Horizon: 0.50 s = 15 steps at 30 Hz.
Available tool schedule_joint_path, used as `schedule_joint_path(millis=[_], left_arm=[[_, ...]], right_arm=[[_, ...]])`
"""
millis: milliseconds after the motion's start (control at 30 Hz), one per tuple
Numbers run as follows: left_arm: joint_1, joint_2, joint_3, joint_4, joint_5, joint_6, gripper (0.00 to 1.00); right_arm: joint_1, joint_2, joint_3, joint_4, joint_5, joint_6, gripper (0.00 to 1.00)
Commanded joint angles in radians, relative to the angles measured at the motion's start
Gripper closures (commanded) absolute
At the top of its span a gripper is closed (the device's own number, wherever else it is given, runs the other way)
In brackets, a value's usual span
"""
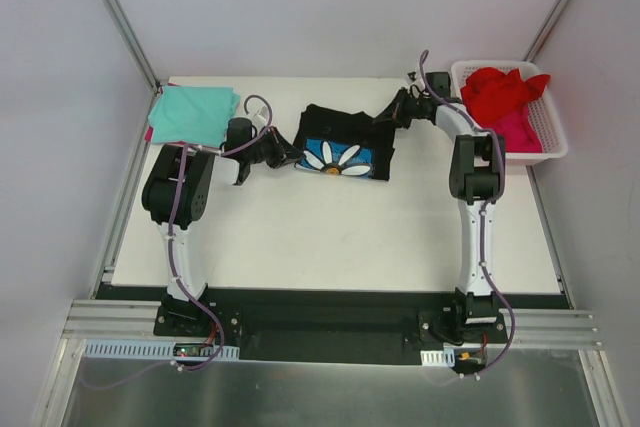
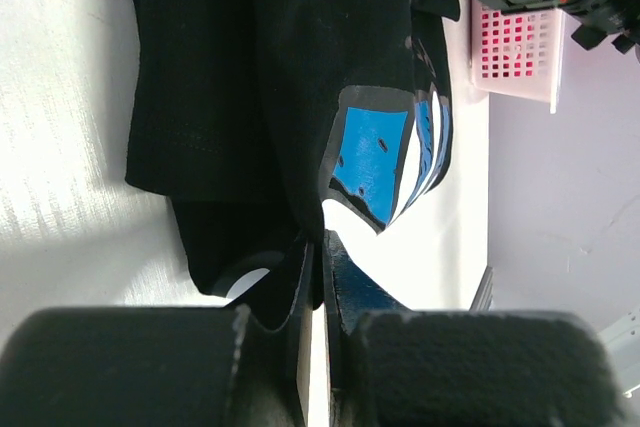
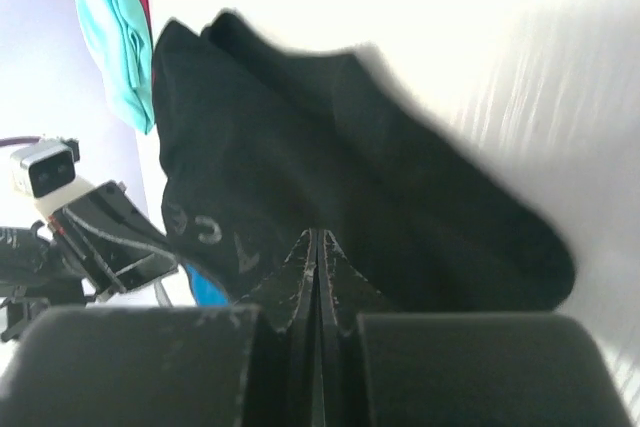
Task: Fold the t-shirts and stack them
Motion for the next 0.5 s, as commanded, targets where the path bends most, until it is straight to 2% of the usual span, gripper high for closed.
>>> schedule_joint_path(millis=[0,167,233,267,300,367,467], left_arm=[[-0.012,-0.020,0.011,0.025,0.040,0.001,1.00],[-0.015,-0.032,0.005,0.024,0.044,0.001,1.00],[-0.015,-0.035,0.002,0.022,0.046,0.001,1.00],[-0.017,-0.037,0.002,0.022,0.047,0.003,1.00],[-0.018,-0.038,0.000,0.021,0.047,0.004,1.00],[-0.020,-0.040,-0.003,0.019,0.047,0.003,1.00],[-0.023,-0.038,-0.003,0.021,0.044,0.003,1.00]], right_arm=[[0.035,-0.210,-0.113,-0.007,-0.036,0.003,0.99],[0.080,-0.399,-0.353,0.026,0.014,-0.017,0.99],[0.078,-0.433,-0.398,0.029,0.028,-0.032,0.99],[0.072,-0.443,-0.426,0.032,0.023,-0.031,0.97],[0.063,-0.443,-0.433,0.032,0.017,-0.027,0.87],[0.052,-0.424,-0.440,0.029,-0.015,-0.015,0.74],[0.052,-0.398,-0.440,0.001,-0.007,-0.037,0.70]])
